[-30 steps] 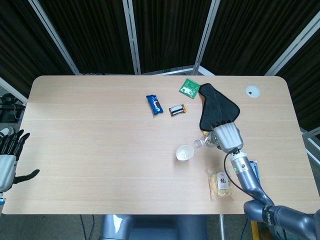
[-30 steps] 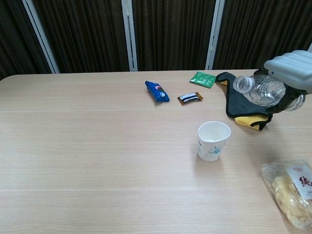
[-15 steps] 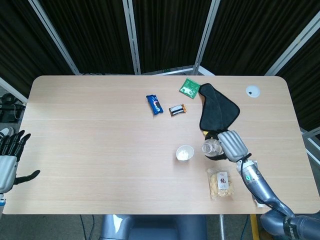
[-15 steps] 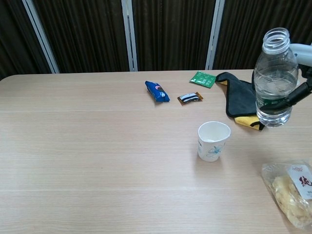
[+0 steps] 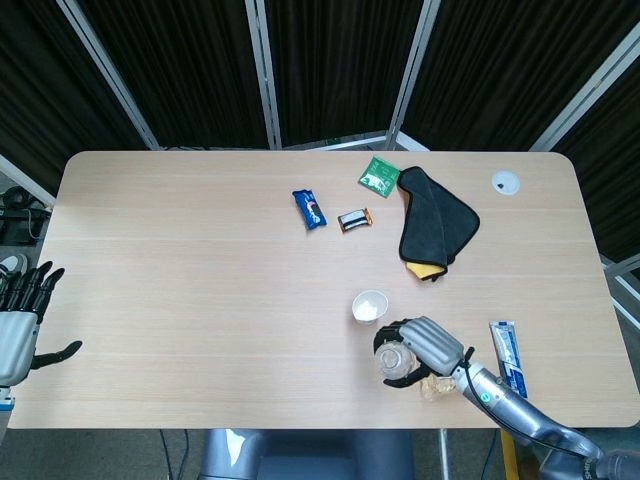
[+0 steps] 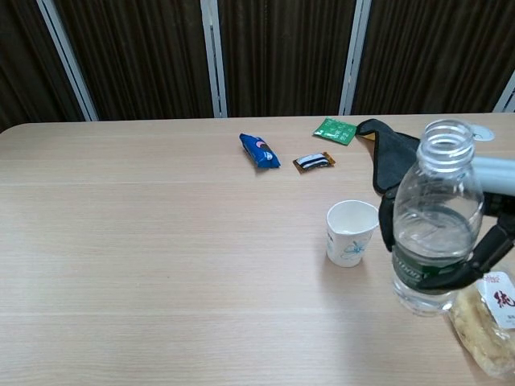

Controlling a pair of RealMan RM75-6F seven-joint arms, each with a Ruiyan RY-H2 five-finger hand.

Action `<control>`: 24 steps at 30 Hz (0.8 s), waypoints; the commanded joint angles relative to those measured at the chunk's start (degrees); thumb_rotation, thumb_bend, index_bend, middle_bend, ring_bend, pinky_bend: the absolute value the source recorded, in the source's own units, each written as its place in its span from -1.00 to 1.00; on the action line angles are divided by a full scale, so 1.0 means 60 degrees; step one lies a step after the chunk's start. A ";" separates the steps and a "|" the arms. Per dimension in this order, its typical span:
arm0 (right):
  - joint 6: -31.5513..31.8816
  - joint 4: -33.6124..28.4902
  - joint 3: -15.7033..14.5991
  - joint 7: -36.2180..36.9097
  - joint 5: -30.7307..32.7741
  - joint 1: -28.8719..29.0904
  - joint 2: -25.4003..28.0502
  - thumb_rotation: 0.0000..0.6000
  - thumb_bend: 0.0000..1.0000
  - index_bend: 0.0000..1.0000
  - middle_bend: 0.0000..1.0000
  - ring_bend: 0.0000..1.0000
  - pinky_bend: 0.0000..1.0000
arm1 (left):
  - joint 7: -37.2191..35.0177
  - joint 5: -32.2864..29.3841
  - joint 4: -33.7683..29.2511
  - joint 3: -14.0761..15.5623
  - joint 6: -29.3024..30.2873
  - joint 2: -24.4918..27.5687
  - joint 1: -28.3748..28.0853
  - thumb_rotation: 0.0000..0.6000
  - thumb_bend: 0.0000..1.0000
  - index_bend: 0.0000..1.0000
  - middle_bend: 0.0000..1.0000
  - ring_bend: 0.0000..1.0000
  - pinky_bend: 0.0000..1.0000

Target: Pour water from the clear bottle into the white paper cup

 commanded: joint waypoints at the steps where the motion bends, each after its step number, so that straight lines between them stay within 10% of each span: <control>1: -0.0275 0.0277 -0.0067 -0.0217 0.0003 0.0160 -0.0528 1.00 0.31 0.13 0.31 0.15 -0.05 | -0.0006 -0.0055 0.0032 -0.0027 -0.0021 -0.0007 -0.0009 1.00 -1.00 -1.00 -1.00 -1.00 -1.00; 24: -0.0344 0.1624 -0.0260 0.0249 0.0087 0.0504 -0.2269 1.00 0.29 0.08 0.27 0.09 -0.05 | 0.0229 -0.0392 0.0142 -0.0084 -0.0280 -0.0117 -0.0095 1.00 -1.00 -1.00 -1.00 -1.00 -1.00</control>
